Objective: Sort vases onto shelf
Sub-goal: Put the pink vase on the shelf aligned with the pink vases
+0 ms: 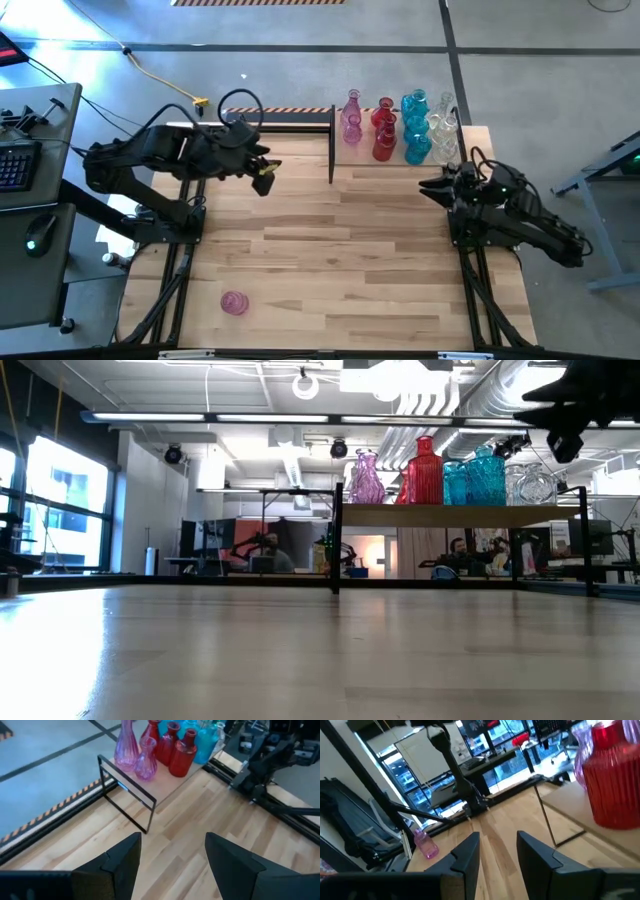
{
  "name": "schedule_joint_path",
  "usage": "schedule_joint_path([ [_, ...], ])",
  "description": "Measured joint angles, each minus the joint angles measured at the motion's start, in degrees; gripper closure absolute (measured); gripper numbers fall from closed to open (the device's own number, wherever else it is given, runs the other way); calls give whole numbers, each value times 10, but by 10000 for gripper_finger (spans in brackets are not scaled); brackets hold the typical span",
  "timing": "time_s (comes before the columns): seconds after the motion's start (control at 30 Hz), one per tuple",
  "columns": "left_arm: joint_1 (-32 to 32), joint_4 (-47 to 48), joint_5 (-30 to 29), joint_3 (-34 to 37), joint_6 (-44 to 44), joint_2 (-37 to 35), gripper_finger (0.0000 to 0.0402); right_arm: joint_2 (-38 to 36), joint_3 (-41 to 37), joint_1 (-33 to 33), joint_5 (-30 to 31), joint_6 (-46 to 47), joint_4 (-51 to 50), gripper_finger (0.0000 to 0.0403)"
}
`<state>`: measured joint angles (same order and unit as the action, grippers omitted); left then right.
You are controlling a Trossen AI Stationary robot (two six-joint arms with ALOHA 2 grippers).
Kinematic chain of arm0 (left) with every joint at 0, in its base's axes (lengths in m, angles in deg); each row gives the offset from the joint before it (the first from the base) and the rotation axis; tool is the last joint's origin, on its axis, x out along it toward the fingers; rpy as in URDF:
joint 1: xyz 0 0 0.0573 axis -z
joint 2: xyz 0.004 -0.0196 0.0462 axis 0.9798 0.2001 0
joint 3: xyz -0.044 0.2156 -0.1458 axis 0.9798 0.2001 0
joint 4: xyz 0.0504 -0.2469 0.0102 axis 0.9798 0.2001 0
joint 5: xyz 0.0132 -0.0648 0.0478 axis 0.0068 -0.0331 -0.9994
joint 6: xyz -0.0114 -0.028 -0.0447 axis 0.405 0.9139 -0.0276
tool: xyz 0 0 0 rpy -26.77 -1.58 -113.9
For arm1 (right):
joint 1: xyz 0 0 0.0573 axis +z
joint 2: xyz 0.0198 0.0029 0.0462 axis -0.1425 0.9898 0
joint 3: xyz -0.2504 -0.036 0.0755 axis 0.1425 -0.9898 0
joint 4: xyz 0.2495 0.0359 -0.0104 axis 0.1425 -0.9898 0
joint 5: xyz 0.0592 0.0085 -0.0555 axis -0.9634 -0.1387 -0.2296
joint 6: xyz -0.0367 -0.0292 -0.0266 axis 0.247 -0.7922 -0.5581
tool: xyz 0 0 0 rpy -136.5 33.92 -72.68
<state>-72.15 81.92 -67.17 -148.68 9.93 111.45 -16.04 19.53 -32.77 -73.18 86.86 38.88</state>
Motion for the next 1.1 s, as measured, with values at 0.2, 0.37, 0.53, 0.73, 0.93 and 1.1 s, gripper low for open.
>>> schedule_joint_path([
  [0.2,0,0,-16,0,-12,13,190,0,-66,0,12,40,59,292],
  [0.37,-1,2,-15,0,-25,32,190,0,-117,0,6,52,128,292],
  [0.53,-6,4,3,0,-25,46,190,0,-147,0,-5,39,141,292],
  [0.73,-8,2,3,0,-25,47,190,1,-161,0,-9,26,149,292],
  [0.93,-8,21,7,0,-25,47,190,2,-161,0,-9,3,144,292],
  [1.1,-7,83,52,0,-7,47,190,2,-161,0,-9,-2,144,292],
])
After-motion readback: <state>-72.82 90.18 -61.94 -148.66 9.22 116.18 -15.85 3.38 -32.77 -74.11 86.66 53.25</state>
